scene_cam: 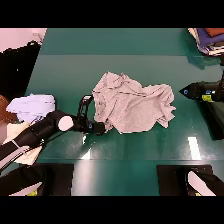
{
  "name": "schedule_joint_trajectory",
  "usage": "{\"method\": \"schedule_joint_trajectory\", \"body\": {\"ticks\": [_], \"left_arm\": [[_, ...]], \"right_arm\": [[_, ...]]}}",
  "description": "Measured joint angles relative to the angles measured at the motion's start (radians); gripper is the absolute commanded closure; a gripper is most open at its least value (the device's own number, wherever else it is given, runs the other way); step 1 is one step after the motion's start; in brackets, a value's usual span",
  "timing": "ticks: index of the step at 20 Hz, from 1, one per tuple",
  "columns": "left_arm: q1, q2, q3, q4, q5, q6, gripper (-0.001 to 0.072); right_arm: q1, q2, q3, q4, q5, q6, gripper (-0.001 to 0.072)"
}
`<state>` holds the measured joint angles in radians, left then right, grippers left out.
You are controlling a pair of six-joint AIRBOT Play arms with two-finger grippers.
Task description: Fold the shirts.
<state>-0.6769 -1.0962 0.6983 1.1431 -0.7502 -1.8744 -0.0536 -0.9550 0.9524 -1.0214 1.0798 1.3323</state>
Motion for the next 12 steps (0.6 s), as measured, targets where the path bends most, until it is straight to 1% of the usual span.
{"method": "schedule_joint_trajectory", "body": {"ticks": [4, 5, 6, 7, 9, 11, 12], "left_arm": [[-0.021, -0.046, -0.019, 0.001, 0.093, -0.042, 0.0165], [-0.024, -0.057, -0.021, 0.001, 0.116, -0.049, 0.0279], [-0.024, -0.065, -0.020, 0.000, 0.135, -0.056, 0.0562], [-0.019, -0.070, -0.016, 0.000, 0.147, -0.063, 0.0675], [0.010, -0.077, 0.004, 0.006, 0.141, -0.070, 0.0676], [0.078, -0.081, 0.040, 0.028, 0.075, -0.071, 0.0684], [0.118, -0.082, 0.061, 0.041, 0.034, -0.057, 0.0684]], "right_arm": [[0.000, 0.005, -0.002, 0.000, 0.001, 0.000, 0.0314], [0.000, 0.005, -0.002, 0.000, 0.004, 0.000, 0.0315], [0.000, 0.006, -0.002, 0.000, 0.007, 0.000, 0.0315], [0.000, 0.006, -0.002, 0.000, 0.010, 0.000, 0.0314], [0.000, 0.006, -0.003, 0.000, 0.016, 0.000, 0.0315], [0.000, 0.006, -0.002, 0.000, 0.023, 0.000, 0.0314], [0.000, 0.006, -0.003, 0.000, 0.026, 0.000, 0.0314]]}}
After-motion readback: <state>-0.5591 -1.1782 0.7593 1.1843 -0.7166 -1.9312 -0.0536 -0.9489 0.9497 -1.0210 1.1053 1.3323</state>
